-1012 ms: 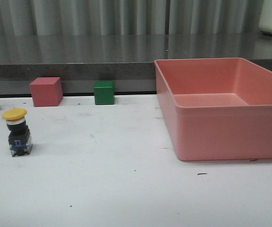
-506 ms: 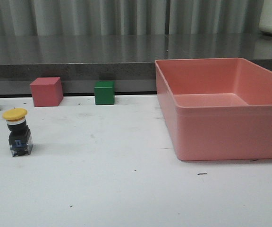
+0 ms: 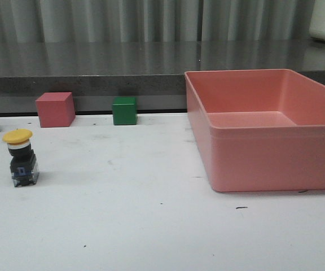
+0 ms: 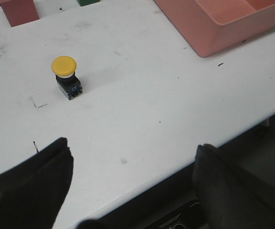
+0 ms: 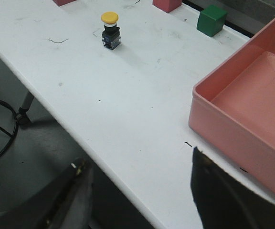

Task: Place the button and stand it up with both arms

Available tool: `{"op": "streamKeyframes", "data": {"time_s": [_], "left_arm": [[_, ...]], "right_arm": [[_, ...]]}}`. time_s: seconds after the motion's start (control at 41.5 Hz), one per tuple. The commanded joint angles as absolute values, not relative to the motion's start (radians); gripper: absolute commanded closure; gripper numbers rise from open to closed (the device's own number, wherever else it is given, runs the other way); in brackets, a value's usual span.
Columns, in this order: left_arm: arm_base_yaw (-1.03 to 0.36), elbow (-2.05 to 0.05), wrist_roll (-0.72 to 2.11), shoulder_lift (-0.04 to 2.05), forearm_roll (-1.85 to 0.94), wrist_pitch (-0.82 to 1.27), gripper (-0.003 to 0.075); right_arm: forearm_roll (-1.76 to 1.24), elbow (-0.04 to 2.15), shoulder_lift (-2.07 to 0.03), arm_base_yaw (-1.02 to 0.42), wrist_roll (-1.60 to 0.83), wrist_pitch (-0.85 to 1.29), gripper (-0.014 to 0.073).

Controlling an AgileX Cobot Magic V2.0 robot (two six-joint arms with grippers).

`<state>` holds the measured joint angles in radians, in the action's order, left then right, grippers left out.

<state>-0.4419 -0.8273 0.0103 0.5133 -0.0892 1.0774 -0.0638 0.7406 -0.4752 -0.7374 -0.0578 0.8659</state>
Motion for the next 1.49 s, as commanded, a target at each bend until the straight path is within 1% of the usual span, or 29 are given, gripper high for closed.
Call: {"op": "streamKeyframes", "data": {"time_s": [0.0,0.241,0.313,0.337,0.361,0.41,0.482,0.53,0.554,0.627,0.651,0.723,0.771,1.253,1.349,1.47], "left_arm": [[-0.449,-0.860,0.013,0.519,-0.104,1.020,0.0207],[-0.449,-0.860,0.000,0.519,-0.071,1.018,0.0209],[-0.449,-0.860,-0.065,0.519,-0.023,1.018,0.0236],[-0.449,-0.860,-0.091,0.519,0.000,1.018,0.0256],[-0.449,-0.860,-0.113,0.519,0.016,1.020,0.0274],[-0.449,-0.860,-0.123,0.519,0.035,1.020,0.0318],[-0.449,-0.860,-0.123,0.519,0.038,1.018,0.0384],[-0.449,-0.860,-0.123,0.519,0.035,1.016,0.0442],[-0.449,-0.860,-0.123,0.519,0.035,1.015,0.0457],[-0.449,-0.860,-0.123,0.519,0.035,1.015,0.0553],[-0.449,-0.860,-0.123,0.519,0.035,1.014,0.0581],[-0.449,-0.860,-0.123,0.519,0.035,1.014,0.0683],[-0.449,-0.860,-0.123,0.519,0.035,1.014,0.0737],[-0.449,-0.860,-0.123,0.519,0.035,1.014,0.0740],[-0.442,-0.828,-0.121,0.486,0.056,0.963,0.0740],[-0.361,-0.699,-0.119,0.410,0.096,0.772,0.0740]], "right_arm": [[-0.069,0.764,-0.478,-0.731,-0.063,0.805,0.0127],[-0.069,0.764,-0.478,-0.731,-0.063,0.803,0.0127],[-0.069,0.764,-0.478,-0.731,-0.063,0.804,0.0133],[-0.069,0.764,-0.478,-0.731,-0.063,0.804,0.0151],[-0.069,0.764,-0.478,-0.731,-0.063,0.804,0.0173],[-0.069,0.764,-0.478,-0.731,-0.063,0.804,0.0248],[-0.069,0.764,-0.478,-0.731,-0.063,0.806,0.0388],[-0.069,0.764,-0.478,-0.731,-0.063,0.807,0.0490],[-0.069,0.764,-0.478,-0.731,-0.063,0.807,0.0548],[-0.069,0.764,-0.478,-0.731,-0.063,0.807,0.0667],[-0.069,0.764,-0.478,-0.731,-0.063,0.807,0.0656],[-0.069,0.764,-0.478,-0.731,-0.063,0.809,0.0662],[-0.069,0.764,-0.478,-0.731,-0.063,0.809,0.0662],[-0.069,0.764,-0.478,-0.731,-0.063,0.809,0.0662],[-0.069,0.764,-0.478,-0.731,-0.063,0.809,0.0662],[-0.069,0.764,-0.478,-0.731,-0.063,0.808,0.0662]]}}
